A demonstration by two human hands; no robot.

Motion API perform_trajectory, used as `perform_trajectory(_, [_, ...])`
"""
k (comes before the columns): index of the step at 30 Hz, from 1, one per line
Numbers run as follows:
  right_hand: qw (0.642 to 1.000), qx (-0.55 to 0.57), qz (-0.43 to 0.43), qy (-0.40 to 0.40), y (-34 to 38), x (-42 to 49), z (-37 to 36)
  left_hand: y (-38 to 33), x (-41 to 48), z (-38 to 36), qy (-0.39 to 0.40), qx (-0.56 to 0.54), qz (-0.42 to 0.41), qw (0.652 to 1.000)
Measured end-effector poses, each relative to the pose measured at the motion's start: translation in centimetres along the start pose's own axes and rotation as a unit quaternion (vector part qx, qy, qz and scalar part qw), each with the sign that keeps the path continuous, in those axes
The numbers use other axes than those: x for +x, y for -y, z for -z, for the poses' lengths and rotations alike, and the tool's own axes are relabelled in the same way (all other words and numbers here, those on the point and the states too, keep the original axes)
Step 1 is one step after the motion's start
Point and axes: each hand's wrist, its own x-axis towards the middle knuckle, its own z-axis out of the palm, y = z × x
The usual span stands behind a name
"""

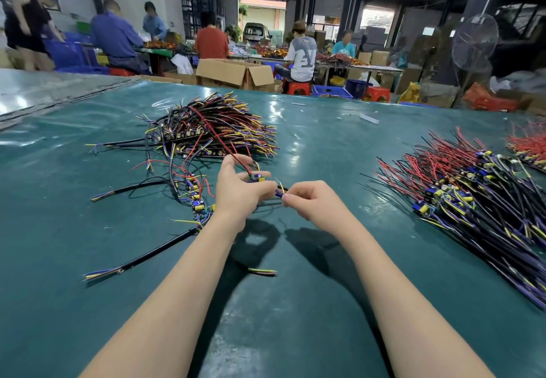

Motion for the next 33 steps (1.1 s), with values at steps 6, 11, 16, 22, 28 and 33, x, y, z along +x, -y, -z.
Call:
perform_trajectory(6, [0.985, 0.099, -0.052, 0.131, 0.2, -0.2, 1.0, 0.2, -0.3, -0.2, 0.044, 0.013, -0.057, 0.997])
perform_trajectory(11, [0.971, 0.149, -0.092, 0.160, -0.2, -0.5, 0.9, 0.8, -0.5, -0.5, 0.073, 0.132, -0.134, 0.979])
perform_trajectory(16, [0.955, 0.212, -0.103, 0.178, -0.3, -0.5, 1.1, 0.9, -0.3, -0.4, 0.066, 0.005, 0.013, 0.998])
perform_trajectory(22, [0.930, 0.339, -0.112, 0.089, 0.0, -0.4, 1.1, -0.1, -0.4, -0.4, 0.147, -0.297, 0.211, 0.919])
perform_trajectory(28, [0.902, 0.412, -0.121, 0.053, 0.0, -0.3, 1.2, 0.6, -0.5, -0.6, 0.183, -0.151, 0.179, 0.955])
perform_trajectory(33, [0.896, 0.415, -0.113, 0.105, 0.9, -0.3, 0.9, 0.4, -0.6, -0.7, 0.182, -0.214, 0.129, 0.951])
